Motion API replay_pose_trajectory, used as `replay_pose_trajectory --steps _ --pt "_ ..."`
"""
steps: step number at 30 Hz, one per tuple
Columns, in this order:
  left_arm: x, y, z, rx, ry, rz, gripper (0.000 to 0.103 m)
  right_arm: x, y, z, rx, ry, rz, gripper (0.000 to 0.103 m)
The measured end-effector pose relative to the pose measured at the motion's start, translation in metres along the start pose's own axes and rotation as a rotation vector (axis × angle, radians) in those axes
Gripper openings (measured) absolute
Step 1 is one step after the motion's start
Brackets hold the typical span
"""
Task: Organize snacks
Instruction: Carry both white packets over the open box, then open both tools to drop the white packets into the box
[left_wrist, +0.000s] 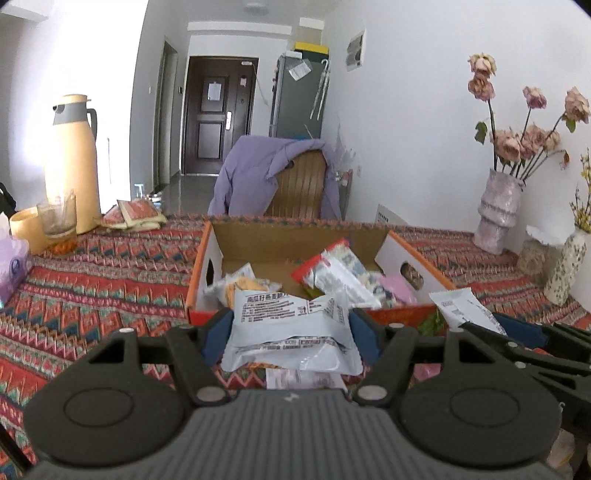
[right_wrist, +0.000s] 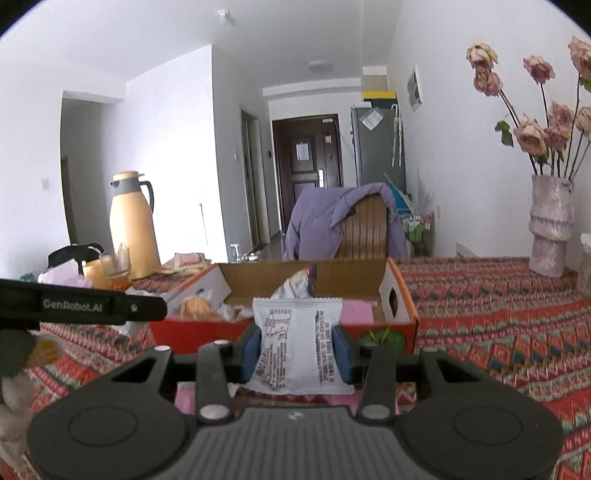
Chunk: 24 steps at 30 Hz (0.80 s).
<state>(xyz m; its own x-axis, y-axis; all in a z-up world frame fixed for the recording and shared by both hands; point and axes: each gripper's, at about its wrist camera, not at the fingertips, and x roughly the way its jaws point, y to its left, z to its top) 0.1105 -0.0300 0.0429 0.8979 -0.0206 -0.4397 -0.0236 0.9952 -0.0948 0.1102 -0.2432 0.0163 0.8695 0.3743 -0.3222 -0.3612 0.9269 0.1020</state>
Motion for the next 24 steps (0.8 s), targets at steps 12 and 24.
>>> replay_pose_trajectory --steps 12,24 --pt "0.044 0.005 0.042 -0.01 -0.037 0.045 0.07 0.052 -0.008 0.046 0.002 -0.029 -0.013 0.041" --pt "0.13 0.005 0.061 0.003 0.05 0.136 0.07 0.139 -0.025 0.062 -0.005 0.064 -0.092 0.041"
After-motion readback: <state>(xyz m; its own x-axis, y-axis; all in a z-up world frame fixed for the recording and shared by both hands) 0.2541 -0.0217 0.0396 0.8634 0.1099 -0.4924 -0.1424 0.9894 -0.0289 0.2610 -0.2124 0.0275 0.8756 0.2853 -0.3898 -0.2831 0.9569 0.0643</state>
